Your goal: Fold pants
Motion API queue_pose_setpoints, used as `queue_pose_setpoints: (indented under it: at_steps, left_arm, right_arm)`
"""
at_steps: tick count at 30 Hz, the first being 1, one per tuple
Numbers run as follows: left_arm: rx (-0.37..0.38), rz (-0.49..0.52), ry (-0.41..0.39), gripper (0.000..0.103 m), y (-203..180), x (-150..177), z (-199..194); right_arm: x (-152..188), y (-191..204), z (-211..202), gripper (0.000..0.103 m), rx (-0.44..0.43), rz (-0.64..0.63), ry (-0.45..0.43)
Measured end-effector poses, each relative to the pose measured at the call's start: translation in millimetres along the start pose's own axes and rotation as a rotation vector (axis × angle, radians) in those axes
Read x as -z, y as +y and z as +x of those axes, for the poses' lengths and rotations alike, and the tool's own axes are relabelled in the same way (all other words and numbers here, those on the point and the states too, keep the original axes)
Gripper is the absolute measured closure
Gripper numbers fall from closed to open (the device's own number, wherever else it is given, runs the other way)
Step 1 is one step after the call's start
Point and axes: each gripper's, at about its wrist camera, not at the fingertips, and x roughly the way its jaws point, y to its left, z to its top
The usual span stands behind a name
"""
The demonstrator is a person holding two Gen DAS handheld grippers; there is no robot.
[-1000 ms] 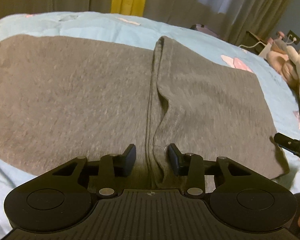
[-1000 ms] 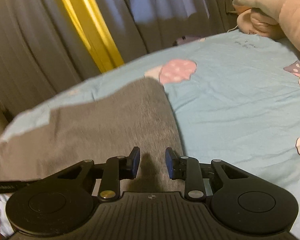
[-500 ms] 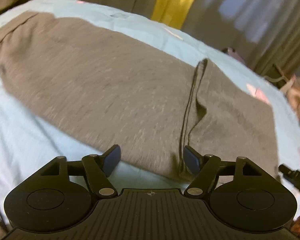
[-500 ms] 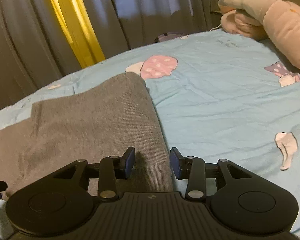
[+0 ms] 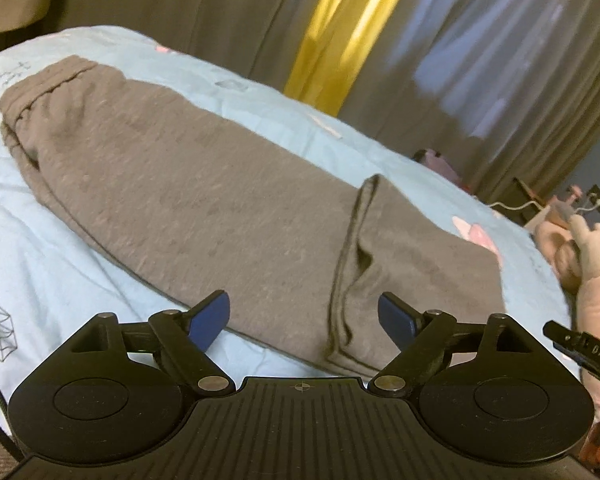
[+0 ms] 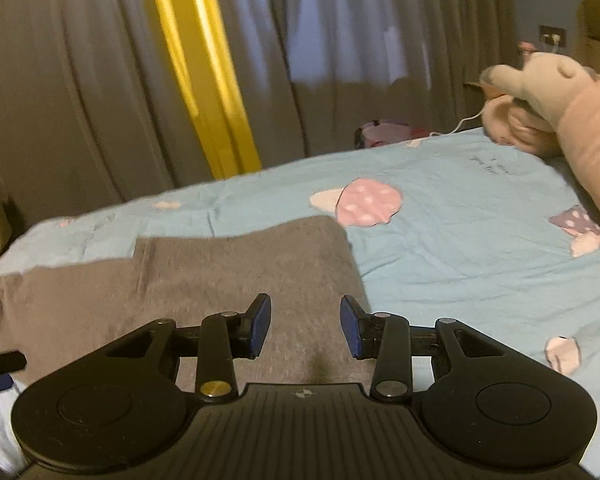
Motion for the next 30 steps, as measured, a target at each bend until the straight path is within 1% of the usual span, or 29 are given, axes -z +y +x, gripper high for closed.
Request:
queue_pose_setpoints:
  at_steps: [2,4,7,10,13,16,17,19,20,21,22,24,26,28,30]
  left_arm:
    - [-0.007,-0.002,0.005,0.015,0.5,-0.3,6.7]
    - [-0.013,-0.004,0.001,0.015,1.4,-0.3,11.5]
    - [-0.021,-0.015,0.002,0.015,3.9,-2.2,21.0]
    - [-0.027,-0.057,0.023,0.015,8.9,-4.8,33.0]
    - [-0.049,-0.101,0.057,0.014,13.5,-7.2,44.8]
    - [-0.056,-0.153,0.046,0.014,22.3,-10.2,49.3]
    - [-0.048,-0.178,0.036,0.014,27.2,-11.9,49.1]
    - [-0.038,-0.232,0.009,0.014,38.8,-15.3,47.5]
    - [-0.037,-0.269,-0.001,0.014,46.0,-17.3,46.5]
    - [-0.041,-0.312,-0.004,0.014,54.0,-20.6,45.5]
    - [-0.041,-0.348,-0.005,0.014,61.8,-24.4,44.0]
    - [-0.035,-0.409,-0.032,0.014,81.0,-36.2,35.4]
    - [-0.026,-0.433,-0.082,0.014,104.9,-50.3,23.1]
    - [-0.054,-0.429,-0.131,0.015,131.9,-65.1,11.1]
    - [-0.069,-0.468,-0.15,0.016,163.6,-78.1,3.1]
  right_arm:
    - [5.4,2.9,19.2,0.065,0.008,-0.013,0.042]
    - [13.5,4.0,46.5,0.065,0.018,-0.024,0.111]
    - [23.7,2.7,84.1,0.065,0.062,-0.048,0.191]
    - [17.8,1.8,98.1,0.065,0.078,-0.047,0.123]
    - [8.8,1.7,115.2,0.065,0.082,-0.021,0.103]
    - [7.9,2.1,129.4,0.06,0.085,-0.011,0.081]
    - [8.2,3.1,131.8,0.056,0.085,-0.011,0.075]
    - [9.7,3.4,133.7,0.04,0.06,-0.013,0.062]
    - [11.0,3.7,134.0,0.022,0.027,-0.016,0.065]
    - [12.5,5.3,134.8,0.007,-0.005,-0.03,0.075]
    - [14.3,9.4,135.6,0.005,-0.022,-0.059,0.085]
    - [20.4,17.5,133.0,0.005,0.0,-0.133,0.082]
    - [21.7,18.1,129.7,0.004,-0.004,-0.127,0.083]
    - [19.5,15.5,126.1,0.004,-0.014,-0.101,0.096]
    - [17.6,12.1,121.9,0.004,-0.027,-0.079,0.102]
